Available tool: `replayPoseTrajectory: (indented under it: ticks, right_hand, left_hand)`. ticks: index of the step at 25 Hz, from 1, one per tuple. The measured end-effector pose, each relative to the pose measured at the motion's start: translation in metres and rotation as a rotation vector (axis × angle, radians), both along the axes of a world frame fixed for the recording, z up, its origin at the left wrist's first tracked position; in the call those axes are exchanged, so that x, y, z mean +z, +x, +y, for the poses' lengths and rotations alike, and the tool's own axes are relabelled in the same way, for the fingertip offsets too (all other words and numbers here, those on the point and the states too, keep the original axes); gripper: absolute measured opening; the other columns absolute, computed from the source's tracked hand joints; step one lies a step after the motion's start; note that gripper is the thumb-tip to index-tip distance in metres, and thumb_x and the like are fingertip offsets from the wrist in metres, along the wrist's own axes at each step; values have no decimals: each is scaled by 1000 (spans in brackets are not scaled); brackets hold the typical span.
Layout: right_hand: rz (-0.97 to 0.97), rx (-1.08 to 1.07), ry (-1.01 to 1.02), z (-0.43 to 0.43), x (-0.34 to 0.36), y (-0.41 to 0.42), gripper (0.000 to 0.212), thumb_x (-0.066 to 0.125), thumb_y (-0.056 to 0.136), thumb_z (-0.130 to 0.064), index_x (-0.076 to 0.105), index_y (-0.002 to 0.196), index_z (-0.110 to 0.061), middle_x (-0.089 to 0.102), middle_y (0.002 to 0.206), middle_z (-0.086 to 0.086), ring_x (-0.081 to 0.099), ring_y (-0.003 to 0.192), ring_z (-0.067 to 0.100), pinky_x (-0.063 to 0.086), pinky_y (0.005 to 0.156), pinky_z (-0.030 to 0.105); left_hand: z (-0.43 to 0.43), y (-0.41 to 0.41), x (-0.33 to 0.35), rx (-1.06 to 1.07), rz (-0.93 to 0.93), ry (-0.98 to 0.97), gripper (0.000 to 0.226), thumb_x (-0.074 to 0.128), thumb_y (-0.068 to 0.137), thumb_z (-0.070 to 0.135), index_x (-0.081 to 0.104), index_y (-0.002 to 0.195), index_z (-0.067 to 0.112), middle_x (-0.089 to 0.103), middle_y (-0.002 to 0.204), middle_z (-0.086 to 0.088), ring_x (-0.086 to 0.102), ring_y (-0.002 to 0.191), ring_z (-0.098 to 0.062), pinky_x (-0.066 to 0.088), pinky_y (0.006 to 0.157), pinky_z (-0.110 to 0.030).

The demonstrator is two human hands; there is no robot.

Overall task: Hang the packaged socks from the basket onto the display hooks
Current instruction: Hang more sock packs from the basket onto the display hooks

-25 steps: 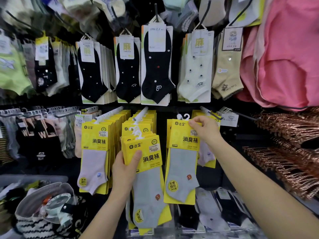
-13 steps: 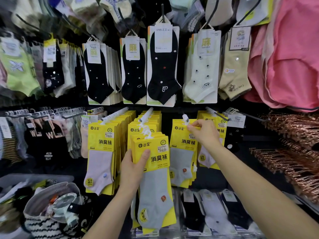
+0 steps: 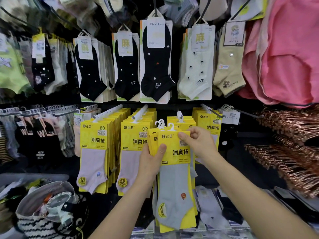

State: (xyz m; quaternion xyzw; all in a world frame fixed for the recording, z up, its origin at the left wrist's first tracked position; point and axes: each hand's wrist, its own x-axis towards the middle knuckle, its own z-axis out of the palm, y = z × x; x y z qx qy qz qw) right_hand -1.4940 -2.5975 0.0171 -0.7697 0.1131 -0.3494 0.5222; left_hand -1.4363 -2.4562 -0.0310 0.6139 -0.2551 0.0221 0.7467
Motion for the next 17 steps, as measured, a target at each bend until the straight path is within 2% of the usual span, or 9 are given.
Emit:
replayPoseTrajectory:
  ticks: [2, 5, 7, 10, 12, 15, 17]
  right_hand:
    - [-2, 20, 75, -5, -1, -4, 17, 71, 81, -23, 59, 84, -11, 71, 84, 8, 69, 81, 23, 56, 71, 39]
    - [-28, 10, 130, -12, -2, -7, 10, 69, 82, -20, 61, 81, -16, 70, 75, -4, 68, 66, 6, 51, 54, 21]
    - [-49, -42, 128, -19, 0, -9, 8, 67, 84, -18, 62, 78, -16, 69, 71, -8, 65, 60, -1, 50, 51, 14]
    - [-53, -141, 144, -31, 5, -7, 12, 64, 87, -22, 64, 86, -10, 71, 78, -1, 67, 71, 8, 55, 61, 25]
    - [-57, -187, 179, -36, 7, -1, 14, 62, 89, -25, 63, 92, -11, 71, 85, 2, 66, 78, 13, 54, 65, 28]
    - [-11, -234, 89, -37, 10, 10, 18, 59, 90, -27, 63, 85, -11, 70, 86, 9, 64, 81, 20, 51, 73, 36]
    - [-9, -232, 62, -36, 11, 17, 21, 59, 90, -26, 63, 84, -7, 70, 86, 13, 62, 78, 22, 51, 71, 36]
  left_hand:
    - [-2, -1, 0, -21, 13, 12, 10, 55, 90, 32, 53, 100, 30, 62, 98, 18, 59, 85, 10, 49, 63, -6]
    - [-1, -1, -2, 21, -5, 22, 3, 56, 91, 30, 54, 92, 32, 61, 92, 23, 60, 79, 14, 45, 61, -2]
    - [5, 0, -1, 84, -11, 29, 6, 57, 90, 32, 51, 89, 35, 57, 90, 28, 57, 80, 15, 42, 60, -1]
    - [19, 7, -2, 145, -11, 24, 10, 55, 89, 37, 47, 94, 38, 53, 93, 30, 52, 85, 15, 39, 67, -6]
    - [27, 11, -3, 155, -26, 16, 7, 55, 89, 38, 49, 94, 38, 56, 97, 27, 52, 89, 13, 40, 71, -11]
    - [34, 13, -3, 160, -51, 20, 4, 55, 89, 36, 52, 92, 38, 60, 98, 22, 56, 93, 7, 43, 72, -15]
    - [37, 14, -3, 154, -64, 20, 5, 55, 89, 36, 54, 93, 37, 62, 100, 18, 58, 94, 2, 47, 75, -20]
